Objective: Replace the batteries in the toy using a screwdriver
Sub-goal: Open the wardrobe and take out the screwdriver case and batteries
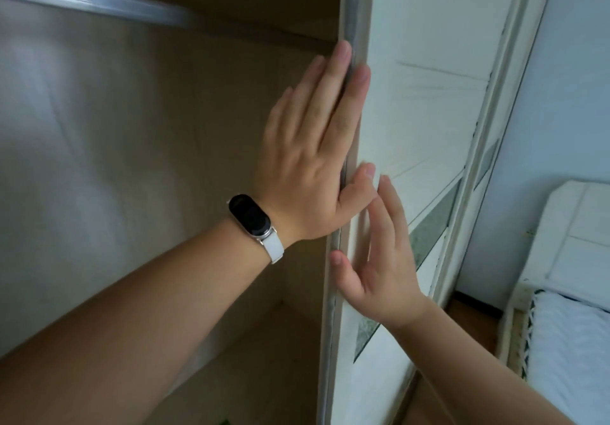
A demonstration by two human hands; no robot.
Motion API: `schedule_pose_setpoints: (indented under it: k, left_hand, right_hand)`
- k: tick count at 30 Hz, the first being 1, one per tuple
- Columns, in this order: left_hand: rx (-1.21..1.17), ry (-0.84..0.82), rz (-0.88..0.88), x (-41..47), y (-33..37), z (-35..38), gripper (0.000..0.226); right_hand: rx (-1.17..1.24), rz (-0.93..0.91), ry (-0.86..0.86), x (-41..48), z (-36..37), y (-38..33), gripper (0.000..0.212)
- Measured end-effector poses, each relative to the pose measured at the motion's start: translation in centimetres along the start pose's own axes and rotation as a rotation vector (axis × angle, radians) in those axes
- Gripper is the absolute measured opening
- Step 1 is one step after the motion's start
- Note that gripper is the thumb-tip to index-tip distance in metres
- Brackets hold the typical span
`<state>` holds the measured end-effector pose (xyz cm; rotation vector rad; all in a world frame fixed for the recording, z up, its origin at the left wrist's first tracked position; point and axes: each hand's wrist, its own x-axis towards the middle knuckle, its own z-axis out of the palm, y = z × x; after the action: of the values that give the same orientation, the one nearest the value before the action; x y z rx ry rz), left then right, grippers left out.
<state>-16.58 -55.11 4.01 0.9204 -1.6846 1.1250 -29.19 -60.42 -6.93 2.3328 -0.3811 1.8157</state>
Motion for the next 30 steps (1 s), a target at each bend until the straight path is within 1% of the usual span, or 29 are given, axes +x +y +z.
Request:
schedule_pose_setpoints:
  k: [8, 13, 17, 26, 30]
  left_hand:
    - [-0.052, -0.024, 0.006, 0.4, 0.0, 4.1, 0.075]
    - [-0.061, -0.006, 0.007, 0.8, 0.2, 7.4, 0.071]
    - [-0.042, -0.018, 0.021, 1.5, 0.2, 10.1, 0.071]
    - [0.008, -0.039, 0.008, 2.8, 0.7, 15.8, 0.071]
    - [-0.027, -0.048, -0.002, 3.1, 0.7, 17.6, 0.072]
  right_hand:
    - [-0.052, 0.059, -0.005, -0.1, 0.0, 3.9, 0.075]
    - [-0.038, 0.014, 0.039, -0.2, -0.1, 7.2, 0.067]
    - [0.008, -0.004, 0.080, -0.2, 0.1, 10.4, 0.065]
    - [0.021, -0.038, 0.116, -0.1, -0.3, 16.6, 0.063]
    - [0.038, -0.060, 0.143, 0.1, -0.3, 18.5, 0.063]
